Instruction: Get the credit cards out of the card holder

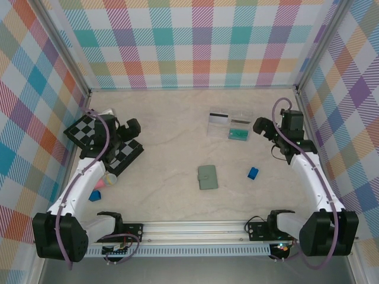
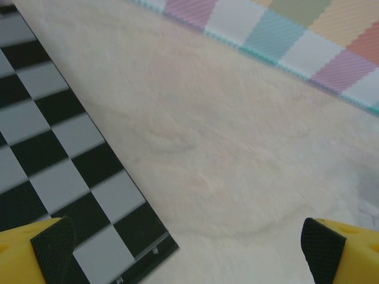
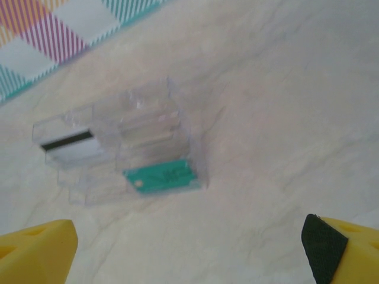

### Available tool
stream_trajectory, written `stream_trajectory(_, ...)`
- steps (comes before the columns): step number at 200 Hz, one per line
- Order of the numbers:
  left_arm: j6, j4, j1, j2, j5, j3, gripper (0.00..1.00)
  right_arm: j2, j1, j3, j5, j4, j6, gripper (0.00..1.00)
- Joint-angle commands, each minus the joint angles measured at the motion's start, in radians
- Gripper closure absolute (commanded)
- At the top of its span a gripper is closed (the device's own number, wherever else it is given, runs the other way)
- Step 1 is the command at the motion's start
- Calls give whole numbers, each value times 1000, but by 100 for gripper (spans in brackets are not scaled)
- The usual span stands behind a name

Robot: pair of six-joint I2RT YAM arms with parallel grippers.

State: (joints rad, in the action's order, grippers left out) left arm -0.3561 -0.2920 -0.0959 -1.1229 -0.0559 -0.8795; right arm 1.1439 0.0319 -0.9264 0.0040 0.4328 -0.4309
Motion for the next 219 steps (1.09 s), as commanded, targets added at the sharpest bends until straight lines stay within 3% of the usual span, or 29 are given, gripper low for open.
stream_trajectory(1,-117,-203,-5,-37,123,-42,0,30,75,-21,-184,204,-61,5)
stream_trajectory(52,-147,-228,-89,-117,196,-50,0,97,427,2,-146,235,-76,7)
stream_trajectory(70,-159,-229,-126,-141,192,-48,0,149,514,7,-132,216,-99,9)
stream_trajectory(114,-201,-199,-200,-150,158,-20,0,397,692,-125,39,284,-86,13)
stream_trajectory(180,-233,-211,-264,-145,135,6,0,688,732,-329,200,346,-61,13)
stream_trajectory(219,-246,-201,-292,-142,145,28,0,762,717,-354,194,368,-74,14)
